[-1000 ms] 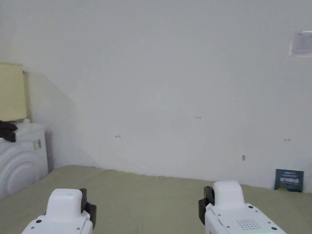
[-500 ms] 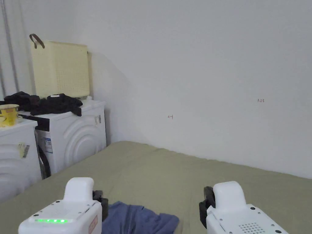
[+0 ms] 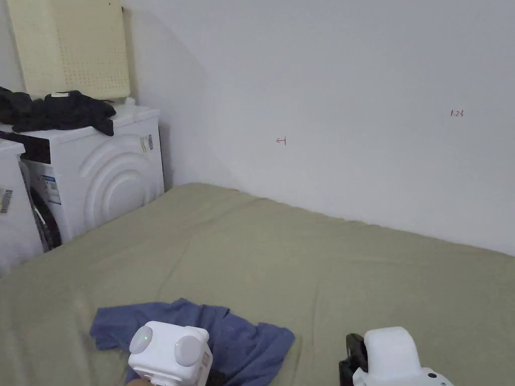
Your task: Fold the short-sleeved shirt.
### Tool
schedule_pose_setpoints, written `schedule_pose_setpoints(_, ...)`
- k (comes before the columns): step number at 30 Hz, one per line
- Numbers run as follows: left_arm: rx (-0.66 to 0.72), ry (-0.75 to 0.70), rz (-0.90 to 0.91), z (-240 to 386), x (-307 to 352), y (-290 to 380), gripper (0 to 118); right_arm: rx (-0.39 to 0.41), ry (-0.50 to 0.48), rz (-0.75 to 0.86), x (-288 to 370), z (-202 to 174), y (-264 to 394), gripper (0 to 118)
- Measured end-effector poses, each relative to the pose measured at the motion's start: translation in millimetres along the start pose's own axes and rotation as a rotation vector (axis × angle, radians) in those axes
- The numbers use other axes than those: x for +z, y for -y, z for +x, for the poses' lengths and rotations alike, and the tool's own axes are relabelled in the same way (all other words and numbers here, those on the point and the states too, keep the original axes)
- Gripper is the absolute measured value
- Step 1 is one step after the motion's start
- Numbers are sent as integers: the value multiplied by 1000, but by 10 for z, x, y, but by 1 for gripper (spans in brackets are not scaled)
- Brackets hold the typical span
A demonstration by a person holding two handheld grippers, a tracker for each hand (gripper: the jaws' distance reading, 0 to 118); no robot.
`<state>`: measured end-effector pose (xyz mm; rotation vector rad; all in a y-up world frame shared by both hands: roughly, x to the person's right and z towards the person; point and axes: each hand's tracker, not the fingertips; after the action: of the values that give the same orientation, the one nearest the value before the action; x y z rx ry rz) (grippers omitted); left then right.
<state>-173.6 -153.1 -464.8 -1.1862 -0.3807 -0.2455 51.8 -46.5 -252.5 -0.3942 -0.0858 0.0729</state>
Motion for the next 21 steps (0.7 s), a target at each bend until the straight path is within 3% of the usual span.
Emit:
schedule_pose_setpoints(4, -46, -68, 54, 88, 37, 27, 118, -15, -4, -29, -127, 33, 105, 0)
schedule_pose_setpoints(9, -34, -78, -32, -16, -519, -46, 114, -19, 12, -62, -204, 106, 190, 0)
schedule_pose_setpoints(11, -48, -89, -44, -70, -630, 0, 93, -24, 16, -70, -204, 158, 205, 1)
schedule_pose_setpoints(12, 17, -36, 8, -115, -550, 24, 91, -24, 17, -75, -202, 183, 213, 1)
schedule_pose_setpoints(13, 48, -37, 40, -145, -499, 28, 74, -22, 20, -78, -198, 198, 223, 1)
schedule_pose_setpoints(14, 58, -29, 102, -137, -393, 35, 22, -19, 29, -77, -184, 211, 235, 1)
schedule_pose_setpoints(15, 56, -67, 148, -158, -349, 44, 5, -17, 35, -78, -165, 225, 240, 1)
schedule_pose_setpoints(16, 54, -87, 193, -197, -335, 37, 5, -18, 39, -81, -147, 245, 247, 1)
schedule_pose_setpoints(18, 63, -13, 79, -324, -548, 13, 5, -24, 45, -82, -76, 297, 276, 1)
schedule_pose_setpoints(20, 59, -31, 126, -343, -487, -8, 5, -40, 53, -82, 8, 358, 296, 1)
schedule_pose_setpoints(21, 81, 36, 165, -347, -434, -31, 5, -51, 58, -79, 61, 403, 303, 1)
